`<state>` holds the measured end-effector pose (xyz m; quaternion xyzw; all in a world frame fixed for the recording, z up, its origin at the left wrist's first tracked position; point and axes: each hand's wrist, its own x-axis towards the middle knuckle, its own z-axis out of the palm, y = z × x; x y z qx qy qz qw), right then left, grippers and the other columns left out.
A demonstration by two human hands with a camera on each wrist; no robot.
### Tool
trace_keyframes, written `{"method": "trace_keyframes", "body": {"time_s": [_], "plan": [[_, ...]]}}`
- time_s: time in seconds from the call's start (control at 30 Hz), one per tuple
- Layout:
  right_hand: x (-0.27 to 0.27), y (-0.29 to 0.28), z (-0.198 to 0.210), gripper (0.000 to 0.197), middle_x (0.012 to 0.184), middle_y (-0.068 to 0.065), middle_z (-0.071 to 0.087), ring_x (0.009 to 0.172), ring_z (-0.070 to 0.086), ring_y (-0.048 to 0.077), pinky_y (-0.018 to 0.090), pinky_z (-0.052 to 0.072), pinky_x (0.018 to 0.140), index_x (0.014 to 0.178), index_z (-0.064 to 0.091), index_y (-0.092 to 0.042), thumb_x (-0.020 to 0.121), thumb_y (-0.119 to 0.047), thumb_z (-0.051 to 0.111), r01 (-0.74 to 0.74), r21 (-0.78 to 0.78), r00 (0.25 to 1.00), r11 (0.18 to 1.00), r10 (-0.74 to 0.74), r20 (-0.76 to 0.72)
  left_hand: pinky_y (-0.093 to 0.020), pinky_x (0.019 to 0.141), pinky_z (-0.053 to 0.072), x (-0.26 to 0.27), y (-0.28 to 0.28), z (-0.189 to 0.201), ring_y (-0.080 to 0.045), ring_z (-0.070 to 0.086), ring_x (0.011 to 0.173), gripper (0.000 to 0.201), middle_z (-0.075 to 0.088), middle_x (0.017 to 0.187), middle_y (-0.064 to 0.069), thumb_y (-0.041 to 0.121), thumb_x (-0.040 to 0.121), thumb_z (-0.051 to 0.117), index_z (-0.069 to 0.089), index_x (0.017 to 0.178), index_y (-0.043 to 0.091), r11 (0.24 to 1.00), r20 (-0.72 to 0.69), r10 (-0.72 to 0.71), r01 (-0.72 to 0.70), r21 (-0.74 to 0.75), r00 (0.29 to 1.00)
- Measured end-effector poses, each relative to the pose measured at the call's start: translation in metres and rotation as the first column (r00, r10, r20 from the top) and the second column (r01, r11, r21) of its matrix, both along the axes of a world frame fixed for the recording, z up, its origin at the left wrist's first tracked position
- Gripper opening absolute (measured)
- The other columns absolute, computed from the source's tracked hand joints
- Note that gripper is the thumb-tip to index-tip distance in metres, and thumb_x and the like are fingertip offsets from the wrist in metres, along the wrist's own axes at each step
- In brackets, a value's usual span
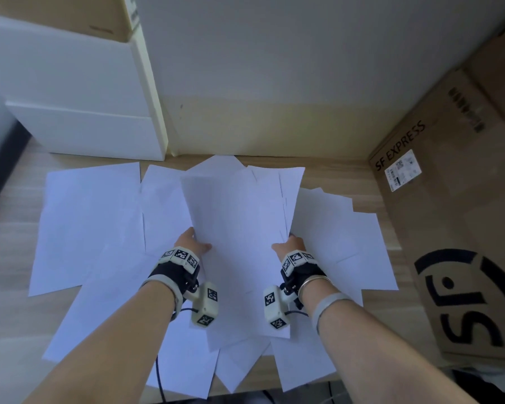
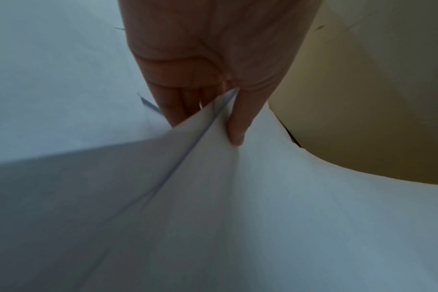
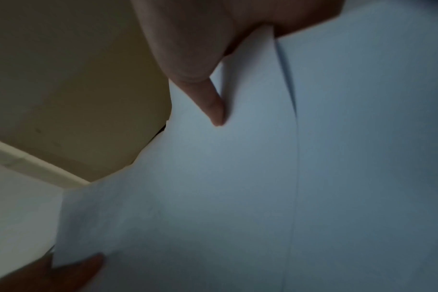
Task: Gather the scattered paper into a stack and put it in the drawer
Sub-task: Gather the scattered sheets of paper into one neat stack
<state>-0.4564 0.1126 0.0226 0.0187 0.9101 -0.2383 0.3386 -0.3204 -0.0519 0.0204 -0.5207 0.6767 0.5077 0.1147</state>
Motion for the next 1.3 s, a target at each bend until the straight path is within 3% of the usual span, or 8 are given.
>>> {"method": "trace_keyframes", "body": {"time_s": [0.07, 0.17, 0.43, 0.63, 0.8, 1.07, 1.2, 1.3], "plan": [[0.001, 0.004, 0.006, 0.048, 0.134, 0.015, 0.050, 0.115, 0.056, 0.031, 0.031, 0.045, 0.090, 0.131, 0.040, -0.008, 0.086, -0.011, 0.056, 0.018, -0.045, 1.000, 0.999, -0.017, 0.026, -0.046, 0.096, 0.048, 0.001, 0.002, -0.003, -0.039, 0.058, 0.113, 0.053, 0.057, 0.128, -0.017, 0.004, 0.083, 0.061, 0.043, 0.133, 0.007, 0.997, -0.024, 0.026, -0.024, 0.078, 0.999], [0.000, 0.008, 0.013, 0.075, 0.151, 0.011, 0.032, 0.137, 0.038, 0.028, 0.035, 0.035, 0.108, 0.148, 0.017, -0.011, 0.088, -0.019, 0.061, 0.017, -0.036, 0.997, 0.999, -0.014, 0.070, -0.050, 0.100, 0.046, 0.004, 0.002, -0.008, -0.039, 0.056, 0.116, 0.057, 0.056, 0.131, -0.019, -0.003, 0.081, 0.060, 0.044, 0.135, 0.010, 0.985, -0.060, 0.095, -0.085, 0.148, 0.994], [-0.003, 0.016, 0.016, 0.076, 0.150, 0.013, 0.035, 0.136, 0.039, 0.030, 0.036, 0.034, 0.108, 0.144, 0.026, -0.001, 0.085, -0.026, 0.067, 0.030, -0.078, 0.985, 0.997, -0.016, 0.171, -0.050, 0.102, 0.042, -0.003, 0.008, 0.003, -0.037, 0.051, 0.122, 0.061, 0.053, 0.132, -0.017, -0.003, 0.081, 0.059, 0.038, 0.137, 0.008, 1.000, -0.167, -0.007, 0.011, 0.020, 0.986], [-0.016, 0.024, 0.028, 0.045, 0.122, 0.014, 0.062, 0.114, 0.059, 0.029, 0.029, 0.044, 0.094, 0.123, 0.054, 0.003, 0.082, -0.008, 0.070, 0.097, -0.283, 0.994, 0.954, -0.105, -0.013, -0.046, 0.099, 0.045, -0.006, 0.002, 0.018, -0.035, 0.056, 0.116, 0.049, 0.060, 0.119, -0.018, -0.001, 0.080, 0.063, 0.049, 0.127, 0.003, 0.996, -0.292, 0.076, -0.062, 0.056, 0.953], [-0.034, 0.023, 0.067, 0.036, 0.101, 0.008, 0.059, 0.096, 0.056, 0.018, 0.024, 0.040, 0.083, 0.113, 0.058, 0.009, 0.080, 0.001, 0.070, 0.109, -0.495, 0.978, 0.862, -0.183, -0.104, -0.037, 0.074, 0.052, -0.018, -0.011, 0.062, -0.033, 0.060, 0.102, 0.049, 0.063, 0.109, -0.017, 0.010, 0.078, 0.071, 0.053, 0.122, -0.001, 0.985, -0.496, 0.163, -0.170, 0.033, 0.853], [-0.060, 0.007, 0.138, 0.042, 0.104, 0.005, 0.060, 0.098, 0.055, 0.014, 0.020, 0.039, 0.082, 0.109, 0.060, 0.001, 0.075, -0.016, 0.078, -0.021, -0.587, 0.975, 0.809, -0.114, -0.192, -0.025, 0.090, 0.045, -0.039, -0.021, 0.138, -0.020, 0.054, 0.105, 0.051, 0.058, 0.119, -0.015, -0.005, 0.078, 0.067, 0.050, 0.126, -0.007, 0.973, -0.732, 0.188, -0.228, 0.046, 0.655], [-0.057, 0.000, 0.149, 0.032, 0.104, 0.012, 0.066, 0.092, 0.060, 0.018, 0.024, 0.044, 0.079, 0.102, 0.066, 0.001, 0.076, -0.013, 0.077, -0.039, -0.610, 0.972, 0.791, -0.111, -0.206, -0.041, 0.103, 0.044, -0.044, -0.024, 0.150, -0.026, 0.060, 0.109, 0.049, 0.062, 0.120, -0.019, 0.001, 0.073, 0.074, 0.055, 0.118, -0.001, 0.977, -0.737, 0.163, -0.214, 0.026, 0.656], [-0.047, -0.007, 0.139, 0.023, 0.109, 0.017, 0.068, 0.086, 0.066, 0.022, 0.035, 0.051, 0.089, 0.093, 0.067, -0.001, 0.074, -0.008, 0.078, -0.044, -0.611, 0.979, 0.791, -0.087, -0.184, -0.033, 0.091, 0.046, -0.046, -0.019, 0.147, -0.021, 0.059, 0.100, 0.041, 0.063, 0.109, -0.014, 0.001, 0.075, 0.072, 0.058, 0.114, 0.005, 0.985, -0.726, 0.099, -0.171, -0.026, 0.681]]}}
